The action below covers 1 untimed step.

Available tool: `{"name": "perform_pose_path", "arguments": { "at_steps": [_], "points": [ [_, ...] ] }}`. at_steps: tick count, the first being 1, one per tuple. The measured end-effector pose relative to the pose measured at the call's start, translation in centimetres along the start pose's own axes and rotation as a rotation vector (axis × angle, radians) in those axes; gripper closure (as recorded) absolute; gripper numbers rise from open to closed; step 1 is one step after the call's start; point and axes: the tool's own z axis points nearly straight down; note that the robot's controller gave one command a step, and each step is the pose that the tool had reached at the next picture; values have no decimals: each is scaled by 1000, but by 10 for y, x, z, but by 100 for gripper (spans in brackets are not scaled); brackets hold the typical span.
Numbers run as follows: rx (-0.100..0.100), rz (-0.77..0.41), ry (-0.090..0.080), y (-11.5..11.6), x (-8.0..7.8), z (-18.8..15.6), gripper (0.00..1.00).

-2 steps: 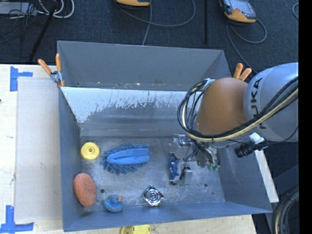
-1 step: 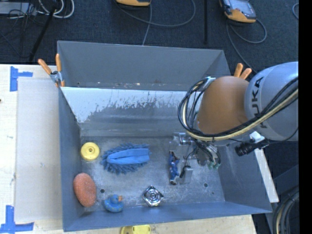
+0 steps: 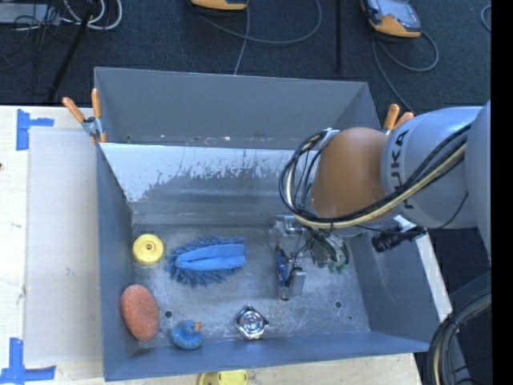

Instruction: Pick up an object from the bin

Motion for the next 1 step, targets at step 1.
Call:
{"name": "perform_pose_path", "arguments": {
  "at_steps": [1],
  "points": [
    [-1,75,5,22,-11,25,0]
  ]
}}
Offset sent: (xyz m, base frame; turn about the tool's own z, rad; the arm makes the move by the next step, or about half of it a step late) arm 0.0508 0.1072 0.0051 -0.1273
